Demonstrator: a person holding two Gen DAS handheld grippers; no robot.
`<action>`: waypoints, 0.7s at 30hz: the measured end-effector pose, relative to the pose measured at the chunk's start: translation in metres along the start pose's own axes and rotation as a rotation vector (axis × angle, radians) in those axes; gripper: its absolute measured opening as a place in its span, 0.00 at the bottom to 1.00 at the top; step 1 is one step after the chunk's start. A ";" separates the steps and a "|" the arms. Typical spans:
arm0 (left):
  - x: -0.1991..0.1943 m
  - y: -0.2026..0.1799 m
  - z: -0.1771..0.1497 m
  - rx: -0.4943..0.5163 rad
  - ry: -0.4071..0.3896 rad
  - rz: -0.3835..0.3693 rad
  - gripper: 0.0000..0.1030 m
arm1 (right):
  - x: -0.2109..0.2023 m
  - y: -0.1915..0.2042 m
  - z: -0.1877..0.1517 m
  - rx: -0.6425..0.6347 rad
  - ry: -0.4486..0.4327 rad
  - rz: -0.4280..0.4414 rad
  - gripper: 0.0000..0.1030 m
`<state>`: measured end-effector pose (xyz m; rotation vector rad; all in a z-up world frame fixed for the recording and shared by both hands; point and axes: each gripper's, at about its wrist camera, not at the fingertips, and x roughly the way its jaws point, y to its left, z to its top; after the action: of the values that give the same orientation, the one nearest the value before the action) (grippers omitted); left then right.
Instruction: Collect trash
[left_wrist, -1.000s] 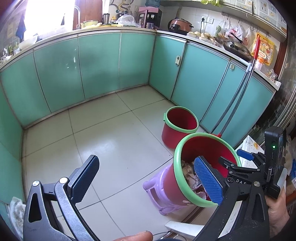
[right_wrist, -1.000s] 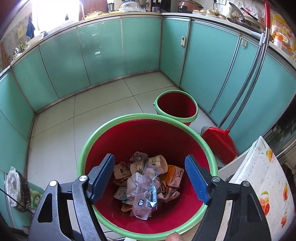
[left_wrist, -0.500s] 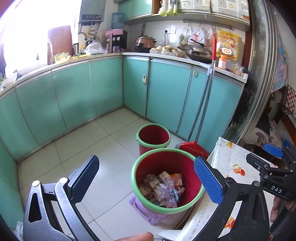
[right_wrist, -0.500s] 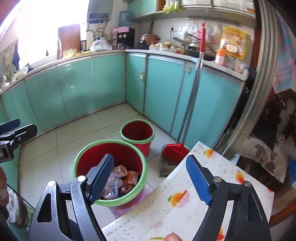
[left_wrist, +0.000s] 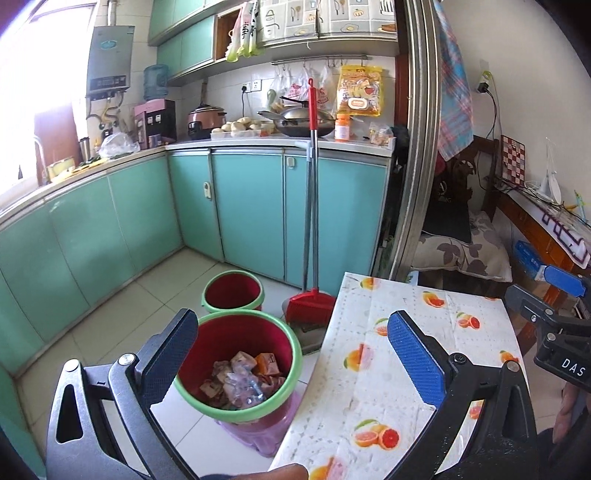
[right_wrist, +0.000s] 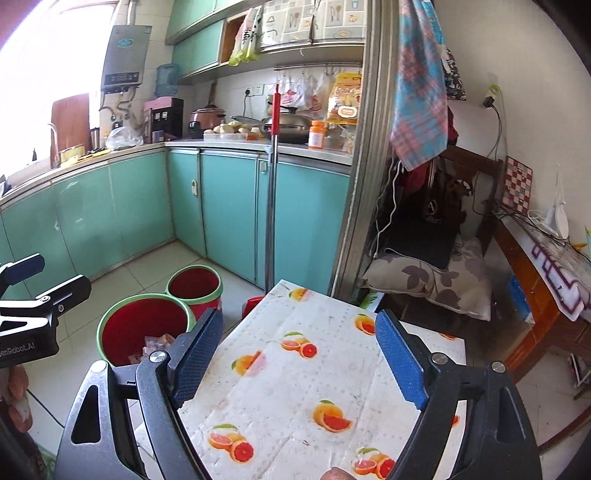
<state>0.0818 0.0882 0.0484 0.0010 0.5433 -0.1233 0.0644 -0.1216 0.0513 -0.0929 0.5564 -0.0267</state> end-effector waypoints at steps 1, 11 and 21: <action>-0.002 -0.008 -0.002 0.005 0.001 -0.008 1.00 | -0.006 -0.008 -0.002 0.008 -0.004 -0.005 0.82; -0.013 -0.047 -0.008 0.063 -0.008 -0.044 1.00 | -0.040 -0.040 -0.020 0.065 -0.031 -0.026 0.82; -0.019 -0.060 -0.013 0.082 -0.012 -0.039 1.00 | -0.050 -0.040 -0.023 0.083 -0.045 -0.040 0.82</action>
<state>0.0522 0.0317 0.0491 0.0690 0.5265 -0.1836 0.0097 -0.1604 0.0620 -0.0241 0.5080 -0.0865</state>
